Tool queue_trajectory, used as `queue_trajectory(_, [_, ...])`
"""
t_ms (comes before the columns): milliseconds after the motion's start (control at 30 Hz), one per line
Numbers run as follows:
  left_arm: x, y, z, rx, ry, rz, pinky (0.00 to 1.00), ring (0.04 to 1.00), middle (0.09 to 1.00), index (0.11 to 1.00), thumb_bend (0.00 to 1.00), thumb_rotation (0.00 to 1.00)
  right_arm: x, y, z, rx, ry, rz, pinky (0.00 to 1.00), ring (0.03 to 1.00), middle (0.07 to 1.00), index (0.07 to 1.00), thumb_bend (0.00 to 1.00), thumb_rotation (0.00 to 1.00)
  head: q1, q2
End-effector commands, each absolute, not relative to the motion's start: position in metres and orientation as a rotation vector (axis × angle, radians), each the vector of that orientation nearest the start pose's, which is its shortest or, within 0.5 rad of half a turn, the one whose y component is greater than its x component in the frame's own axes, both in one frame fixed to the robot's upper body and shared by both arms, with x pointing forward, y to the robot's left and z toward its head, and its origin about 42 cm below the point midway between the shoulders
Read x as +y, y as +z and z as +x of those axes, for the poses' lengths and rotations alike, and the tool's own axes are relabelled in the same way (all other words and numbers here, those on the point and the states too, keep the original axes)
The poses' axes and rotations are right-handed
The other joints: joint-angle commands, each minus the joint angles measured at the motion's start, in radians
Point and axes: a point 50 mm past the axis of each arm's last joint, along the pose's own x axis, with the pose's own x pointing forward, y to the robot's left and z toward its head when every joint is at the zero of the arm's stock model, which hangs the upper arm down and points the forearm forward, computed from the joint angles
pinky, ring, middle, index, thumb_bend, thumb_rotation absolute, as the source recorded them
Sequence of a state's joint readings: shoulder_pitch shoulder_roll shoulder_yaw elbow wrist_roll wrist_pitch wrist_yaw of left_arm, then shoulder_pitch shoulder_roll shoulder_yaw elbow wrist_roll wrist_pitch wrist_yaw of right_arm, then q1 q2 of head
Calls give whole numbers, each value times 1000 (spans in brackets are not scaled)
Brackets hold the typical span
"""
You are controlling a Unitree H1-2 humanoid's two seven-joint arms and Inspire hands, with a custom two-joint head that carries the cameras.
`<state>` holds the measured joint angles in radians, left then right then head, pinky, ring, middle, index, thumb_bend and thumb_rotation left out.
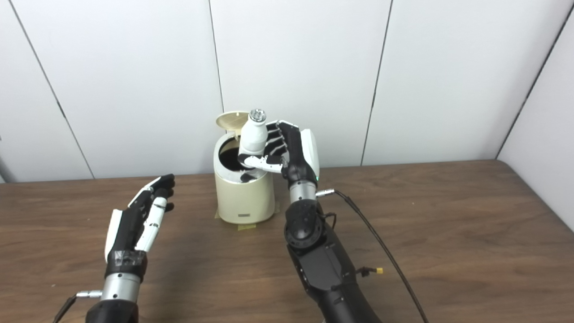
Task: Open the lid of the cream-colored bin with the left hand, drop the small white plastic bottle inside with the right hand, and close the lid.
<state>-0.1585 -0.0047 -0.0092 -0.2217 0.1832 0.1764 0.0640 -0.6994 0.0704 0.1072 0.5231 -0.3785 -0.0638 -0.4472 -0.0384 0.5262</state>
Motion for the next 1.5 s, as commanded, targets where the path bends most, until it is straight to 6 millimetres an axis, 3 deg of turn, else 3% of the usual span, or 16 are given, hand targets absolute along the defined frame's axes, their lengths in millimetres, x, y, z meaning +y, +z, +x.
queue_trajectory(0, [193,215,327,-318,58,163,792,855,848,838,305,763,-91,257,478,-500,-152,-334,308,403,476,525,516,0,-1,1])
queue_trajectory(333, [190,215,325,-330,57,156,765,841,835,824,288,737,-91,241,476,-527,-123,-368,314,397,484,545,512,0,3,6])
queue_trajectory(767, [188,216,326,-333,53,150,761,835,828,817,281,709,-94,239,476,-527,-108,-429,269,371,479,552,510,0,4,8])
queue_trajectory(1100, [186,217,325,-336,51,146,761,834,826,816,274,689,-92,245,473,-524,-66,-460,384,435,506,508,519,0,7,9])
queue_trajectory(1200, [186,217,326,-336,55,151,756,833,827,816,277,692,-91,247,472,-511,-57,-477,406,498,497,487,529,0,7,9])
queue_trajectory(1300, [186,218,326,-337,58,156,757,834,826,815,280,694,-91,247,472,-511,-48,-488,425,521,575,489,523,118,7,9])
queue_trajectory(1467, [186,218,326,-335,61,157,760,835,828,816,286,682,-91,248,470,-499,-34,-486,434,530,590,490,522,133,12,7])
